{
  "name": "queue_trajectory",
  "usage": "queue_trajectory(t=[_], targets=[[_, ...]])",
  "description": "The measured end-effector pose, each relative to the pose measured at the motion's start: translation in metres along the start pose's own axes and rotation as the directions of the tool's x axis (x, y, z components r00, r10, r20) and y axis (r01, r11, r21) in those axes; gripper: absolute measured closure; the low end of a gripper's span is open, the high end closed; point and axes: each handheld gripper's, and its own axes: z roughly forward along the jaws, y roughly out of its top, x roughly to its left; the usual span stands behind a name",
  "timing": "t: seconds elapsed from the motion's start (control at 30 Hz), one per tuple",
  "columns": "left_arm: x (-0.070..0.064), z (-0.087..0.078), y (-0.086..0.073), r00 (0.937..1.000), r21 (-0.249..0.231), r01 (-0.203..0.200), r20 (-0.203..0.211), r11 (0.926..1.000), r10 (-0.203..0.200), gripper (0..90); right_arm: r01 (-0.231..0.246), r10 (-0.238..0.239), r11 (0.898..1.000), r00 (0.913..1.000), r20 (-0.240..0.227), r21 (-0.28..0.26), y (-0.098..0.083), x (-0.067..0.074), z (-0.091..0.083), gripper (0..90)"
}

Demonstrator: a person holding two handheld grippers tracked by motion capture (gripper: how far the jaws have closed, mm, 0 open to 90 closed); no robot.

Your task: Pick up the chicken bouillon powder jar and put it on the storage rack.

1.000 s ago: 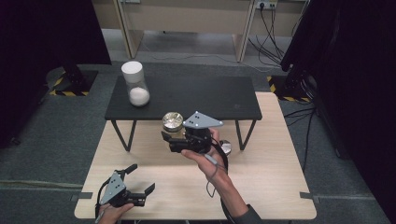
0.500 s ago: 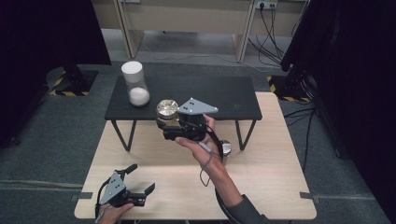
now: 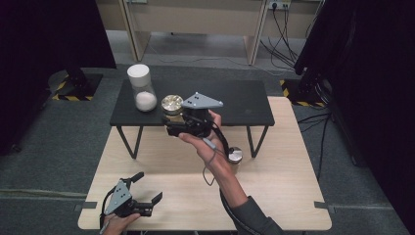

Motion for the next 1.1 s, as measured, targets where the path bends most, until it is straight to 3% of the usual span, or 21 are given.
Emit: queue_trajectory(t=[0.7, 1.1], targets=[[0.000, 0.000, 0.000, 1.0000, 0.001, -0.005, 0.002, 1.0000, 0.005, 0.6, -0.033, 0.035, 0.999, 0.9951, 0.093, -0.020, 0.015, -0.020, 0.030, 30.5], [0.000, 0.000, 0.000, 1.0000, 0.001, -0.006, 0.003, 1.0000, 0.006, 0.6, -0.037, 0.042, 0.999, 0.9904, 0.132, -0.034, 0.019, -0.024, 0.048, 30.6]])
